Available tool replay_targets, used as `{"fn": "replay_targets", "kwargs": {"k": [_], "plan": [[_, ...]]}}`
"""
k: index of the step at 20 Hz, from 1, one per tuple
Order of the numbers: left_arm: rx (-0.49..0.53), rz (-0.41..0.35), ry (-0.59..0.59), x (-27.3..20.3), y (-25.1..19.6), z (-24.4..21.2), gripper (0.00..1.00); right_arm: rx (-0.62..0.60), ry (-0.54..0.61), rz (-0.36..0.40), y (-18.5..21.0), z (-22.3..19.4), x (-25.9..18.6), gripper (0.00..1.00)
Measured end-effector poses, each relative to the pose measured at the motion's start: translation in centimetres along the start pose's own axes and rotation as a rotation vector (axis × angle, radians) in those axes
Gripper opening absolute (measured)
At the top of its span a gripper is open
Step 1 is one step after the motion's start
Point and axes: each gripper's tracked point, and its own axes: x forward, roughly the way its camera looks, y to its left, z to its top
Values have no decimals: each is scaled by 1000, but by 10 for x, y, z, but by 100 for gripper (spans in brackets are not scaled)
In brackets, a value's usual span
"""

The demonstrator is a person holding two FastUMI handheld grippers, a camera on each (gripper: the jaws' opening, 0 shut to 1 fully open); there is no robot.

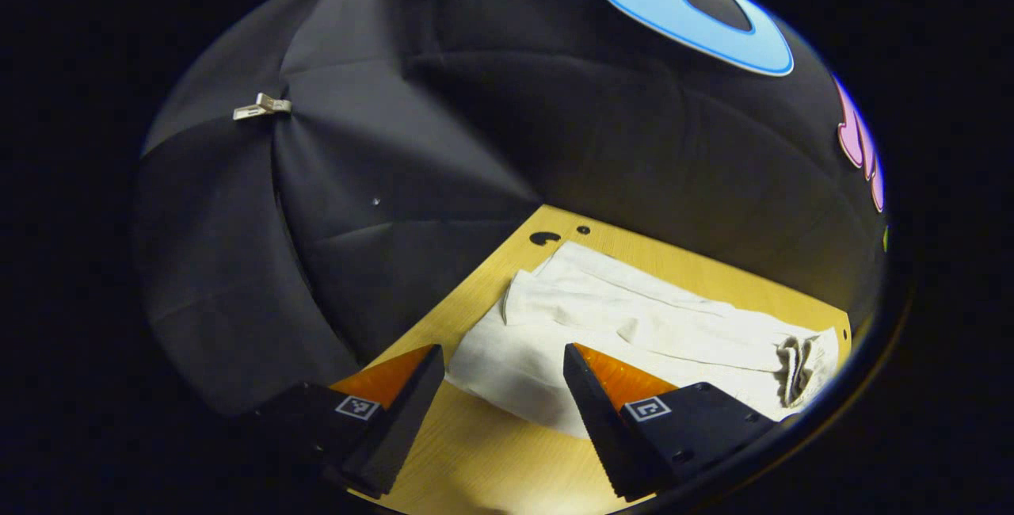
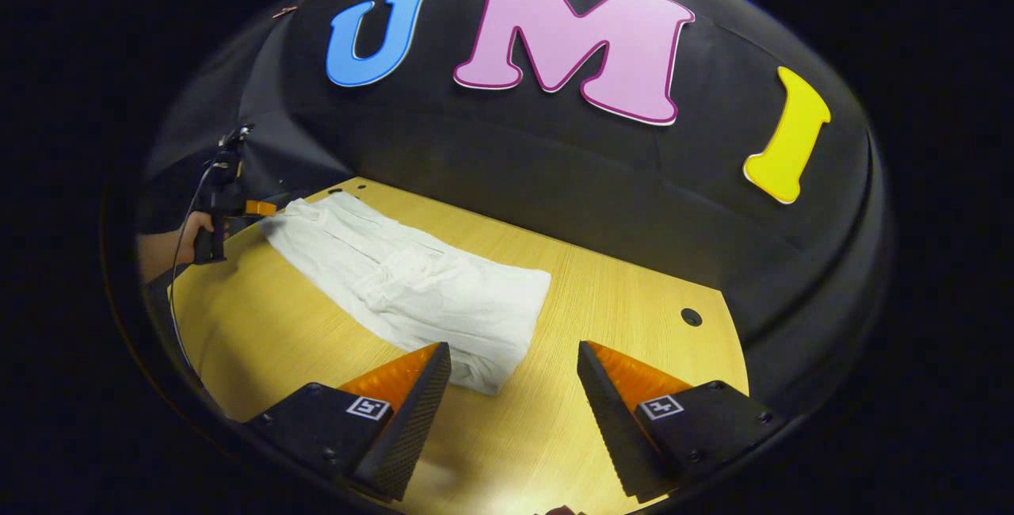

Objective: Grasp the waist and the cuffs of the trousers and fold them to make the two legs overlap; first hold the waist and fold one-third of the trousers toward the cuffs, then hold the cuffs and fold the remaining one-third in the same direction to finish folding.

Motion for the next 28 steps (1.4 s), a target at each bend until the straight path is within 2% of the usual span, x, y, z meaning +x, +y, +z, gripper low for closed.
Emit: {"fn": "replay_targets", "kwargs": {"k": [3, 6, 13, 17, 19, 20, 22, 24, 25, 28], "plan": [[59, 56, 42, 20, 13, -8, 96, 15, 19, 35, 13, -6, -16, 98], [69, 47, 97, 31, 13, -23, 96, 19, 35, 60, 23, -11, -18, 98], [106, 34, 135, 38, 10, -26, 99, 107, 79, 2, 11, -29, -13, 98], [132, 12, 166, 35, 3, -30, 92, 144, 117, -34, 7, -49, -16, 97], [143, -9, 175, 34, -4, -32, 77, 152, 127, -35, 9, -54, -19, 98], [147, -24, 177, 33, -9, -33, 65, 155, 126, -40, 8, -55, -21, 98], [168, -25, 177, 33, -18, -35, 34, 165, 117, -52, 5, -55, -23, 98], [198, -3, 184, 31, -23, -37, 21, 176, 108, -64, 3, -55, -27, 98], [213, 9, 186, 30, -24, -36, 11, 180, 101, -71, 2, -55, -30, 98], [192, -2, 205, 27, -30, -37, 7, 203, 85, -100, -7, -56, -34, 98]]}}
